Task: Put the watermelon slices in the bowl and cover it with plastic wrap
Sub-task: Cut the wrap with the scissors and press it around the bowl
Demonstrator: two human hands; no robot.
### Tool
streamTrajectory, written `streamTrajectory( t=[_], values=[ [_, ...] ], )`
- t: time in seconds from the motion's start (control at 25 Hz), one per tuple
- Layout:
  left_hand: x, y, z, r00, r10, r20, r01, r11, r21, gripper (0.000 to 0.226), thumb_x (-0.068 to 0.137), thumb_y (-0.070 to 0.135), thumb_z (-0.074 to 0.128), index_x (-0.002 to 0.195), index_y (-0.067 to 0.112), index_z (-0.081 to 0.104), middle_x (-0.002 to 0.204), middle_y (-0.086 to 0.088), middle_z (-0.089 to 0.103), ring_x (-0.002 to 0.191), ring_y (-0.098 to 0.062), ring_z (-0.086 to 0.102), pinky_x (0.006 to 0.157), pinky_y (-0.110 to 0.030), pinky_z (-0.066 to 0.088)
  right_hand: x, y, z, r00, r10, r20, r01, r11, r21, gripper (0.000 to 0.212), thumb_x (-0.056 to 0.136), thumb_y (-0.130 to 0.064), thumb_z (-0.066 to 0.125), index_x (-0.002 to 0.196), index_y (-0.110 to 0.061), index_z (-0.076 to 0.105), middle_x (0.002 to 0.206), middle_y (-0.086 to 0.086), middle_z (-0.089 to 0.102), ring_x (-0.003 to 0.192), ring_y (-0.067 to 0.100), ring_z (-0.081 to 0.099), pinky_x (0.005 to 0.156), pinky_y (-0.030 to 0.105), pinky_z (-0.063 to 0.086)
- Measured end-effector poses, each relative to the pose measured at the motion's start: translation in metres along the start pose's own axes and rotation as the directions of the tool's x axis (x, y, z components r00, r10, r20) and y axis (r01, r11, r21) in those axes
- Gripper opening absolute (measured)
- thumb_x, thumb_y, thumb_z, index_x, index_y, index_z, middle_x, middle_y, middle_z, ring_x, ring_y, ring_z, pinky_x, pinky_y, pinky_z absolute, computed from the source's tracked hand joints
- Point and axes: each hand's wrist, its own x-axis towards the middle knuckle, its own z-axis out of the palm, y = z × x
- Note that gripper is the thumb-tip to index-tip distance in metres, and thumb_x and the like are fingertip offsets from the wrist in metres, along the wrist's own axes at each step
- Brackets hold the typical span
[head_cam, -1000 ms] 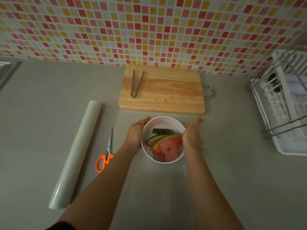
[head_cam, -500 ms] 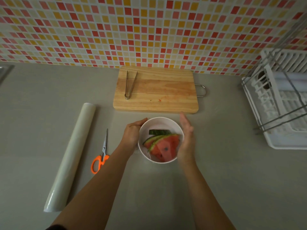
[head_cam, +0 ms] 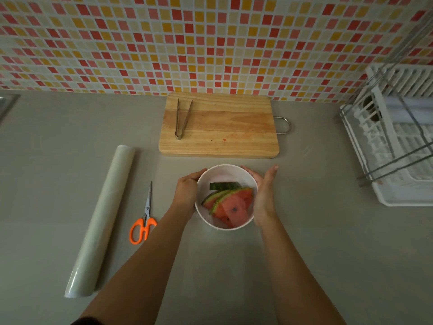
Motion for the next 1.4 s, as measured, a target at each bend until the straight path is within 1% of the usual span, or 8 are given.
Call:
streamTrajectory(
  t=[0.16, 0.28, 0.44, 0.64, 0.76, 0.88, 1.16, 1.4],
  values=[
    [0.009, -0.003, -0.004, 0.998, 0.032, -0.046, -0.025, 0.988, 0.15, 0.045, 0.085, 0.002, 0.038, 0.092, 0.022, 0.078, 0.097, -0.006, 0.074, 0.09, -0.03, 0.067, 0.07, -0.038, 0.06, 0.005, 0.002, -0.002, 0.99, 0.141, -0.01, -0.141, 0.987, -0.073, 0.1, 0.061, -0.09, 0.003, 0.105, -0.028, 0.069, 0.093, 0.011, 0.073, 0.09, 0.027, 0.069, 0.07, 0.033, 0.053],
    [0.014, -0.002, -0.009, 0.988, 0.13, -0.081, -0.093, 0.928, 0.36, 0.046, 0.085, 0.003, 0.035, 0.11, 0.016, 0.072, 0.114, -0.008, 0.069, 0.107, -0.032, 0.061, 0.094, -0.045, 0.052, 0.005, -0.005, -0.004, 0.98, 0.191, -0.048, -0.197, 0.953, -0.232, 0.123, 0.049, -0.095, 0.001, 0.135, -0.019, 0.044, 0.116, 0.017, 0.063, 0.104, 0.027, 0.061, 0.09, 0.04, 0.049],
    [0.015, 0.004, -0.023, 0.919, 0.392, -0.045, -0.231, 0.628, 0.743, 0.04, 0.092, 0.01, 0.038, 0.127, 0.008, 0.057, 0.127, -0.016, 0.06, 0.117, -0.034, 0.053, 0.096, -0.036, 0.04, 0.017, -0.016, -0.01, 0.974, -0.042, -0.222, -0.069, 0.88, -0.47, 0.097, 0.079, -0.076, 0.003, 0.132, -0.007, 0.046, 0.139, 0.017, 0.046, 0.129, 0.032, 0.04, 0.107, 0.043, 0.026],
    [-0.03, -0.021, -0.049, 0.895, 0.17, -0.413, -0.034, 0.948, 0.318, 0.028, 0.096, 0.038, 0.033, 0.091, 0.016, 0.049, 0.08, -0.01, 0.062, 0.091, -0.036, 0.062, 0.081, -0.044, 0.049, 0.019, -0.03, -0.012, 0.999, -0.037, 0.03, 0.042, 0.984, -0.175, 0.088, 0.086, -0.061, -0.012, 0.137, -0.012, 0.041, 0.144, 0.011, 0.043, 0.136, 0.02, 0.031, 0.111, 0.038, 0.014],
    [-0.073, -0.049, -0.034, 0.962, -0.203, -0.184, 0.205, 0.979, -0.009, 0.043, 0.097, 0.051, 0.029, 0.103, 0.013, 0.046, 0.072, -0.016, 0.068, 0.068, -0.029, 0.067, 0.062, -0.033, 0.052, 0.009, -0.03, -0.005, 0.991, 0.064, 0.119, -0.042, 0.983, -0.179, 0.092, 0.081, -0.068, -0.01, 0.132, -0.017, 0.047, 0.131, 0.008, 0.055, 0.113, 0.02, 0.053, 0.094, 0.039, 0.041],
    [-0.076, -0.047, -0.019, 0.978, -0.181, -0.102, 0.153, 0.96, -0.233, 0.039, 0.097, 0.052, 0.028, 0.1, 0.017, 0.045, 0.067, -0.016, 0.07, 0.064, -0.023, 0.068, 0.058, -0.029, 0.053, -0.004, -0.024, -0.002, 0.981, 0.134, 0.14, -0.116, 0.984, -0.135, 0.094, 0.077, -0.075, -0.006, 0.123, -0.021, 0.055, 0.11, 0.008, 0.067, 0.1, 0.025, 0.063, 0.085, 0.04, 0.051],
    [-0.043, -0.019, -0.027, 0.991, -0.026, -0.132, -0.009, 0.967, -0.255, 0.04, 0.1, 0.047, 0.026, 0.119, 0.014, 0.037, 0.094, -0.017, 0.064, 0.084, -0.022, 0.065, 0.07, -0.032, 0.05, -0.035, 0.002, -0.012, 0.972, 0.168, 0.163, -0.186, 0.978, 0.097, 0.088, 0.074, -0.08, 0.005, 0.111, -0.023, 0.06, 0.103, 0.005, 0.073, 0.099, 0.02, 0.067, 0.074, 0.031, 0.055],
    [-0.025, -0.02, -0.027, 0.995, -0.05, -0.083, 0.058, 0.994, 0.093, 0.06, 0.1, 0.048, 0.023, 0.084, 0.014, 0.069, 0.099, -0.017, 0.071, 0.1, -0.03, 0.064, 0.101, -0.044, 0.045, -0.005, -0.024, -0.004, 0.995, 0.072, 0.071, -0.016, 0.809, -0.587, 0.111, 0.054, -0.094, 0.001, 0.112, -0.021, 0.061, 0.121, 0.009, 0.062, 0.103, 0.018, 0.059, 0.095, 0.037, 0.041]
  ],
)
